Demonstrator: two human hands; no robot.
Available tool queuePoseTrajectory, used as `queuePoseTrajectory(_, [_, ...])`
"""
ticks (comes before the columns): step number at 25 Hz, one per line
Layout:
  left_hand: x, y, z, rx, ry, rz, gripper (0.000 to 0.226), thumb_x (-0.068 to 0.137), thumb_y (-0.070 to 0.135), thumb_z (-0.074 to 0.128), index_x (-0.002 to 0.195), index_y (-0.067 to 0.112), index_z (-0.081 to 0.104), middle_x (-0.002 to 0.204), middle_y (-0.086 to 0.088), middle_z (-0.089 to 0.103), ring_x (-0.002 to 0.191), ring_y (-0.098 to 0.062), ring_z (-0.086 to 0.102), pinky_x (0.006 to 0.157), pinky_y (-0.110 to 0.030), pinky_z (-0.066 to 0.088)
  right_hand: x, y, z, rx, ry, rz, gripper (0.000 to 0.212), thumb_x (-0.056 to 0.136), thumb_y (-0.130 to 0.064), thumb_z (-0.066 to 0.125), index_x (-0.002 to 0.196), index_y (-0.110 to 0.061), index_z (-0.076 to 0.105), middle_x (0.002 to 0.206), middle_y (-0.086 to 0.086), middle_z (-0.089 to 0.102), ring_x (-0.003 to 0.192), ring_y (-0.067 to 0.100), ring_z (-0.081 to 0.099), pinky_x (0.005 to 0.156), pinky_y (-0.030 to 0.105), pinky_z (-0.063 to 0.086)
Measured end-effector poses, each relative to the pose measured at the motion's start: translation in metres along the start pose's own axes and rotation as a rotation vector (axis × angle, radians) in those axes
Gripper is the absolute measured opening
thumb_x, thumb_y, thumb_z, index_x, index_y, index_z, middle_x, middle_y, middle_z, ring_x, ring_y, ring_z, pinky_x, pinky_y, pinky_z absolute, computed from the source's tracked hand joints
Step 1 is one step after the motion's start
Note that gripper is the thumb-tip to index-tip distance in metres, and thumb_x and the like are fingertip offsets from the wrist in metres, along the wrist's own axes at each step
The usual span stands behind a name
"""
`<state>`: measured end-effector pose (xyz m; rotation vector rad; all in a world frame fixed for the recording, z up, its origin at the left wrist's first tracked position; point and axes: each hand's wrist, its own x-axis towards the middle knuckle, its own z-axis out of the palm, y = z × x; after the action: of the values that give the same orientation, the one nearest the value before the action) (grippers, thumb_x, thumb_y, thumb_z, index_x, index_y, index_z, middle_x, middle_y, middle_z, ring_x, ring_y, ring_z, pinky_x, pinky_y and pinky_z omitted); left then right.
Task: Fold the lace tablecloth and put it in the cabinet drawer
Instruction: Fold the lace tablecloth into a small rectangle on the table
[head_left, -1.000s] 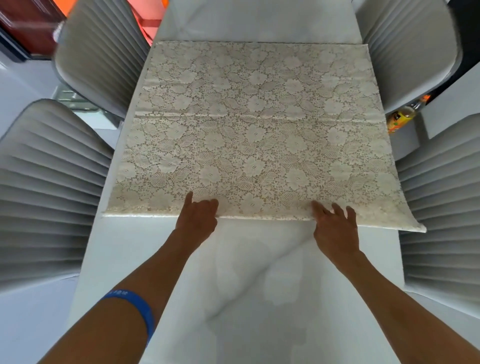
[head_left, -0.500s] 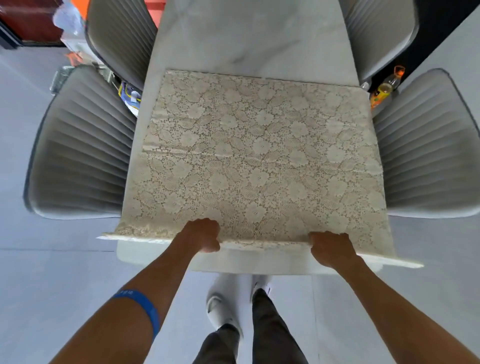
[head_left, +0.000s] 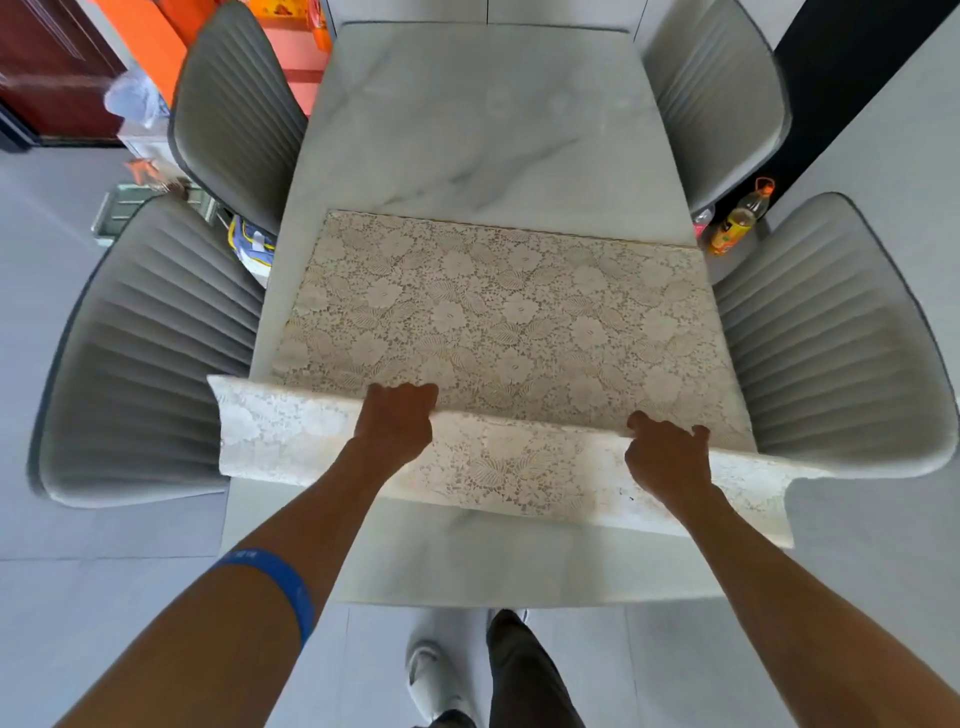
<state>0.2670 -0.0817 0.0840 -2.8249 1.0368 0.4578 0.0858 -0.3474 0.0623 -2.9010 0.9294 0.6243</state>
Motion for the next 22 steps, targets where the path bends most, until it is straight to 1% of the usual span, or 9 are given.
queuePoseTrajectory(1, [0.021, 0.003, -0.001, 0.048, 0.054, -0.010, 0.033, 0.087, 0.007, 0.044, 0.117, 0.017, 0.051, 0.100, -0.002, 0.066, 0.091, -0.021, 0.063, 0.092, -0.035, 0.038, 0.020, 0.003, 0.000, -0.004, 0.041, 0.010, 0.039, 0.085, -0.012, 0.045, 0.124, -0.017, 0.051, 0.086, 0.002, 0.068, 0.086, 0.025, 0.065, 0.105, 0.050, 0.032])
queuePoseTrajectory(3, [0.041, 0.007, 0.002, 0.050, 0.184, -0.073, 0.045, 0.084, 0.010, 0.047, 0.129, 0.014, 0.044, 0.121, -0.006, 0.057, 0.113, -0.027, 0.054, 0.107, -0.044, 0.031, 0.039, 0.003, 0.002, -0.025, 0.171, -0.001, 0.047, 0.086, -0.016, 0.050, 0.133, -0.013, 0.045, 0.118, 0.008, 0.063, 0.113, 0.030, 0.057, 0.107, 0.053, 0.030])
queuePoseTrajectory(5, [0.041, 0.015, 0.015, 0.077, 0.113, -0.069, 0.052, 0.081, 0.014, 0.052, 0.132, 0.013, 0.040, 0.132, -0.010, 0.047, 0.121, -0.030, 0.046, 0.109, -0.047, 0.030, 0.043, -0.004, 0.009, -0.017, 0.251, -0.133, 0.056, 0.082, -0.017, 0.059, 0.136, -0.011, 0.047, 0.136, 0.011, 0.053, 0.125, 0.034, 0.049, 0.107, 0.054, 0.031])
queuePoseTrajectory(8, [0.011, 0.018, 0.055, 0.193, -0.215, -0.040, 0.066, 0.080, 0.020, 0.056, 0.141, 0.015, 0.029, 0.143, -0.012, 0.035, 0.129, -0.031, 0.038, 0.112, -0.050, 0.025, 0.012, -0.031, 0.043, -0.032, 0.208, -0.454, 0.053, 0.068, -0.022, 0.072, 0.118, -0.010, 0.062, 0.123, 0.014, 0.062, 0.110, 0.036, 0.060, 0.097, 0.053, 0.044])
queuePoseTrajectory(10, [-0.006, 0.010, 0.076, 0.243, -0.372, -0.045, 0.081, 0.081, 0.023, 0.059, 0.149, 0.019, 0.016, 0.152, -0.013, 0.021, 0.136, -0.032, 0.029, 0.114, -0.054, 0.020, -0.014, -0.052, 0.064, -0.038, 0.088, -0.507, 0.053, 0.060, -0.026, 0.075, 0.109, -0.010, 0.064, 0.113, 0.013, 0.065, 0.096, 0.036, 0.063, 0.086, 0.053, 0.049])
queuePoseTrajectory(12, [-0.006, 0.002, 0.089, 0.266, -0.380, -0.014, 0.087, 0.079, 0.025, 0.061, 0.151, 0.020, 0.011, 0.154, -0.014, 0.016, 0.136, -0.034, 0.027, 0.112, -0.056, 0.022, -0.027, -0.067, 0.071, -0.033, 0.033, -0.459, 0.057, 0.052, -0.028, 0.078, 0.105, -0.011, 0.065, 0.103, 0.012, 0.066, 0.083, 0.034, 0.063, 0.076, 0.050, 0.050])
queuePoseTrajectory(14, [-0.003, -0.004, 0.098, 0.270, -0.311, 0.054, 0.077, 0.083, 0.023, 0.057, 0.149, 0.018, 0.018, 0.150, -0.014, 0.026, 0.130, -0.034, 0.035, 0.111, -0.052, 0.027, -0.028, -0.078, 0.073, -0.092, 0.053, -0.395, 0.059, 0.050, -0.023, 0.081, 0.106, -0.010, 0.067, 0.096, 0.012, 0.067, 0.078, 0.034, 0.063, 0.075, 0.048, 0.051])
queuePoseTrajectory(18, [-0.008, -0.007, 0.115, 0.227, -0.251, 0.111, 0.043, 0.088, 0.018, 0.045, 0.130, 0.016, 0.045, 0.124, -0.007, 0.055, 0.113, -0.030, 0.052, 0.108, -0.042, 0.029, -0.033, -0.092, 0.074, -0.144, 0.143, -0.326, 0.063, 0.059, -0.012, 0.079, 0.120, -0.010, 0.065, 0.086, 0.010, 0.070, 0.083, 0.034, 0.065, 0.086, 0.050, 0.050])
queuePoseTrajectory(22, [-0.030, -0.010, 0.114, 0.120, -0.381, 0.050, 0.037, 0.081, 0.019, 0.053, 0.118, 0.021, 0.055, 0.113, -0.001, 0.063, 0.110, -0.025, 0.058, 0.109, -0.044, 0.028, -0.056, -0.104, 0.079, -0.153, 0.142, -0.264, 0.062, 0.061, -0.008, 0.075, 0.122, -0.011, 0.065, 0.084, 0.009, 0.071, 0.082, 0.032, 0.067, 0.091, 0.051, 0.049])
